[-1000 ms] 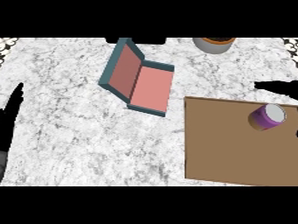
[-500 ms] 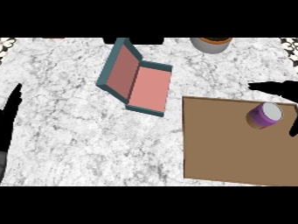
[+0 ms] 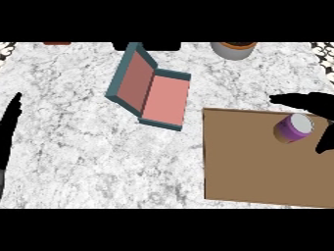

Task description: Pick the can from the tray and place it in the cardboard box

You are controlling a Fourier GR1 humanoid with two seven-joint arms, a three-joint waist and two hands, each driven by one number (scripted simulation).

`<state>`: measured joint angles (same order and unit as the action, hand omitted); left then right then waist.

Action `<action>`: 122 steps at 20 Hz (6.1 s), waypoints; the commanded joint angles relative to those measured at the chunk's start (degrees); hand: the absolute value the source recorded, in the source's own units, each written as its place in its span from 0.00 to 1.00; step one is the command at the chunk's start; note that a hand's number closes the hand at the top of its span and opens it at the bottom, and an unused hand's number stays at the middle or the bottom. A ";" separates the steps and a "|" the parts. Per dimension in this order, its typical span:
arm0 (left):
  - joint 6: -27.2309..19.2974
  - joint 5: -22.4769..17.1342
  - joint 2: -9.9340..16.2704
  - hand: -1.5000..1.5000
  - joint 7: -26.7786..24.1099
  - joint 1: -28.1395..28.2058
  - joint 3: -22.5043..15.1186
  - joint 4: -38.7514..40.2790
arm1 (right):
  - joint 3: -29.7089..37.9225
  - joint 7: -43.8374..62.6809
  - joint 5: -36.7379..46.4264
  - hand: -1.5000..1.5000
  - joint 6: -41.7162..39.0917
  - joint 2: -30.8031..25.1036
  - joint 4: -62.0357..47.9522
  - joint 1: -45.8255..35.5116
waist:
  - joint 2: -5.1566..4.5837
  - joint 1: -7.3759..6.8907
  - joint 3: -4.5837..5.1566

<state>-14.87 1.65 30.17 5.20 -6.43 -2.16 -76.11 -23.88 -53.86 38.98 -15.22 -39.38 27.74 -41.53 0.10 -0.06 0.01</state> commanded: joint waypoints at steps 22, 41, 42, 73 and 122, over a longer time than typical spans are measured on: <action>5.24 3.36 -2.16 0.50 2.66 1.30 4.44 -4.93 | 7.21 10.78 8.35 1.00 13.46 8.83 3.48 3.58 | -0.23 -1.07 -0.09; 5.84 5.19 -4.77 0.50 -1.41 -1.10 4.67 1.32 | 20.65 3.72 3.22 1.00 25.28 11.48 -9.19 -19.65 | -0.78 -2.01 -0.12; 5.86 5.00 -3.78 0.50 -1.98 -2.76 5.76 1.68 | 20.79 2.50 3.07 1.00 25.96 12.65 -8.60 -21.19 | -0.93 -2.29 -0.12; 6.85 8.53 -6.25 0.50 -1.42 -4.32 6.32 3.75 | 25.17 26.42 -4.79 1.00 13.54 39.27 -16.59 -41.02 | -1.27 -3.60 0.07; 7.50 9.23 -8.03 0.50 -1.72 -4.25 6.60 0.73 | 38.45 17.04 -24.47 0.00 -1.63 12.60 -20.69 -30.41 | -3.00 -5.40 -0.18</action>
<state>-7.11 10.84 22.17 3.42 -10.32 4.05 -75.77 14.97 -34.65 13.77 -14.15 -22.25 7.24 -74.14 -2.43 -5.43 -0.03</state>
